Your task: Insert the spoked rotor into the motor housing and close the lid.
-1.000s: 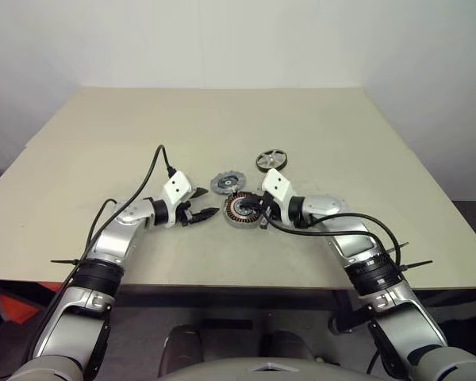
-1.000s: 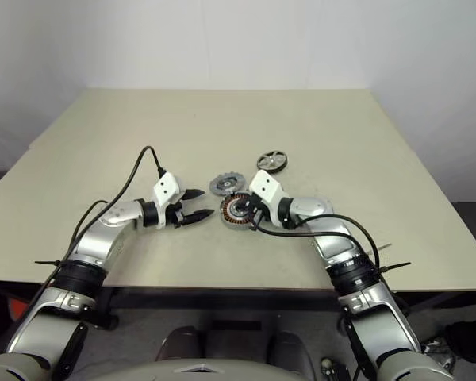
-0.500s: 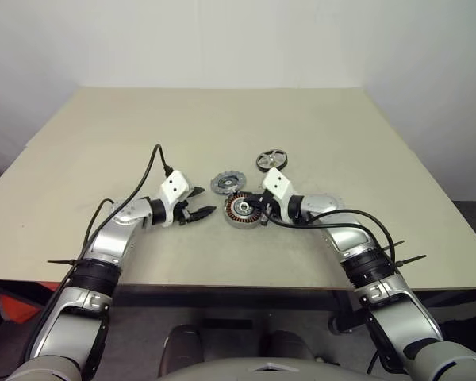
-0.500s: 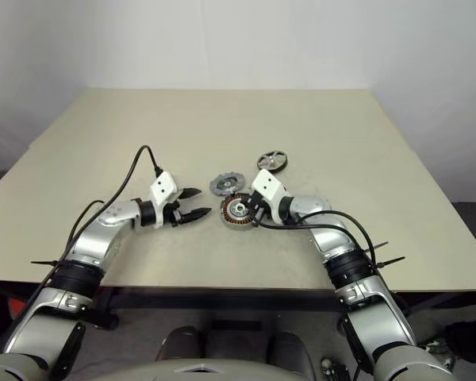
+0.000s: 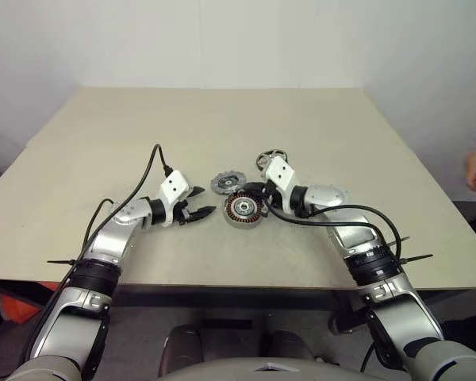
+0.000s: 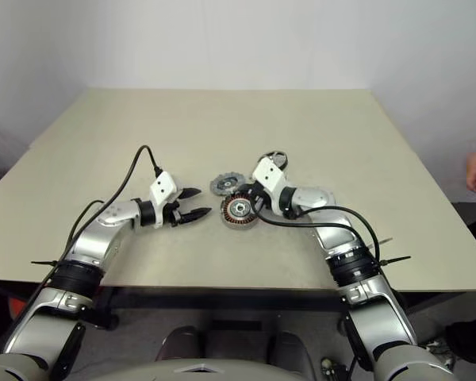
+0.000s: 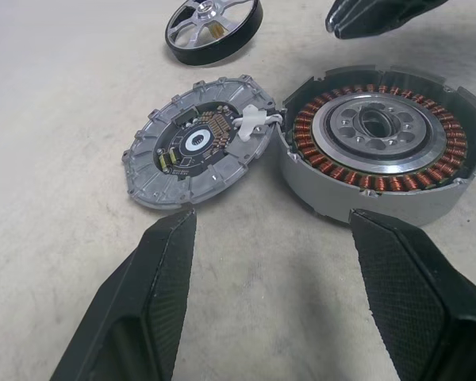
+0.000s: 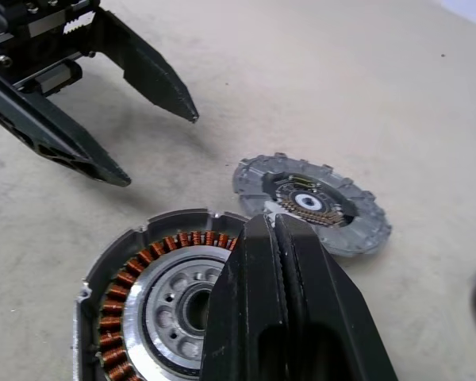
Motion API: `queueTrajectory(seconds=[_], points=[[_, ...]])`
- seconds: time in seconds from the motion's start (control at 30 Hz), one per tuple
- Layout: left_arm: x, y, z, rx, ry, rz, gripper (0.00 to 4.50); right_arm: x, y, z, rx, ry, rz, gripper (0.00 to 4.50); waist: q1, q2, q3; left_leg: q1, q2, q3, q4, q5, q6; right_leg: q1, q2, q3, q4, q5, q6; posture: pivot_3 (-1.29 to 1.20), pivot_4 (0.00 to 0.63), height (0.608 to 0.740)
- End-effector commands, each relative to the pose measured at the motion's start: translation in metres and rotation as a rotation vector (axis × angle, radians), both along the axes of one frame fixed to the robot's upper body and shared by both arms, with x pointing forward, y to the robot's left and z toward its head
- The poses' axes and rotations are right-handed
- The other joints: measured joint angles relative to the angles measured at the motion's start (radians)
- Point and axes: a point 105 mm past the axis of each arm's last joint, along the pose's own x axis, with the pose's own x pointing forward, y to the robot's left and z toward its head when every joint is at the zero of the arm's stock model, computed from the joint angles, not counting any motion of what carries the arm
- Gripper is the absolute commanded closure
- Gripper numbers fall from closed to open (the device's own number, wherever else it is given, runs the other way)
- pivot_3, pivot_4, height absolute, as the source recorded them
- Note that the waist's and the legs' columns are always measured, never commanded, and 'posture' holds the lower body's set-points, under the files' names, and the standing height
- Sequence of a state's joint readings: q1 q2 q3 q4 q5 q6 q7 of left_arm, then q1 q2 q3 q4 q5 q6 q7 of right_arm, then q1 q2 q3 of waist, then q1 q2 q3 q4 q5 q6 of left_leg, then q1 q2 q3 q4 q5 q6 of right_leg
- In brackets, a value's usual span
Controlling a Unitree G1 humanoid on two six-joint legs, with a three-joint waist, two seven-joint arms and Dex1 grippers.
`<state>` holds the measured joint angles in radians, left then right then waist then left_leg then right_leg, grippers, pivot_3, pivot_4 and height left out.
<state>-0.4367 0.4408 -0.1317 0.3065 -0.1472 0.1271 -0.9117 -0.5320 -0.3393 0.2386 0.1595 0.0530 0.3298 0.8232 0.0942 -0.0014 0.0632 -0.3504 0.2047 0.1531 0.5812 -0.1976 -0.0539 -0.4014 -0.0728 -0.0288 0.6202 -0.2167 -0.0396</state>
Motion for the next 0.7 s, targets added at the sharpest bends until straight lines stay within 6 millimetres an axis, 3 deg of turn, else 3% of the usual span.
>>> queueTrajectory(seconds=[0.03,0.2,0.7], points=[[0.004,0.0,0.014,-0.003,-0.054,-0.006,1.26,-0.001,0.002,-0.012,0.001,0.033,-0.007,4.46,0.0,0.0,0.0,0.0,0.0,0.0,0.0,0.0,0.0,0.0,0.0,0.0,0.0,0.0,0.0,0.0,0.0,0.74],[0.004,0.001,0.014,-0.003,-0.056,-0.001,1.26,0.0,-0.004,-0.033,-0.03,0.076,-0.038,4.46,0.0,0.0,0.0,0.0,0.0,0.0,0.0,0.0,0.0,0.0,0.0,0.0,0.0,0.0,0.0,0.0,0.0,0.74],[0.005,0.0,0.013,-0.007,-0.054,0.005,1.26,0.013,-0.01,0.026,0.098,-0.047,-0.075,4.46,0.0,0.0,0.0,0.0,0.0,0.0,0.0,0.0,-0.001,0.0,0.0,0.0,0.001,0.0,0.0,0.0,0.0,0.74]])
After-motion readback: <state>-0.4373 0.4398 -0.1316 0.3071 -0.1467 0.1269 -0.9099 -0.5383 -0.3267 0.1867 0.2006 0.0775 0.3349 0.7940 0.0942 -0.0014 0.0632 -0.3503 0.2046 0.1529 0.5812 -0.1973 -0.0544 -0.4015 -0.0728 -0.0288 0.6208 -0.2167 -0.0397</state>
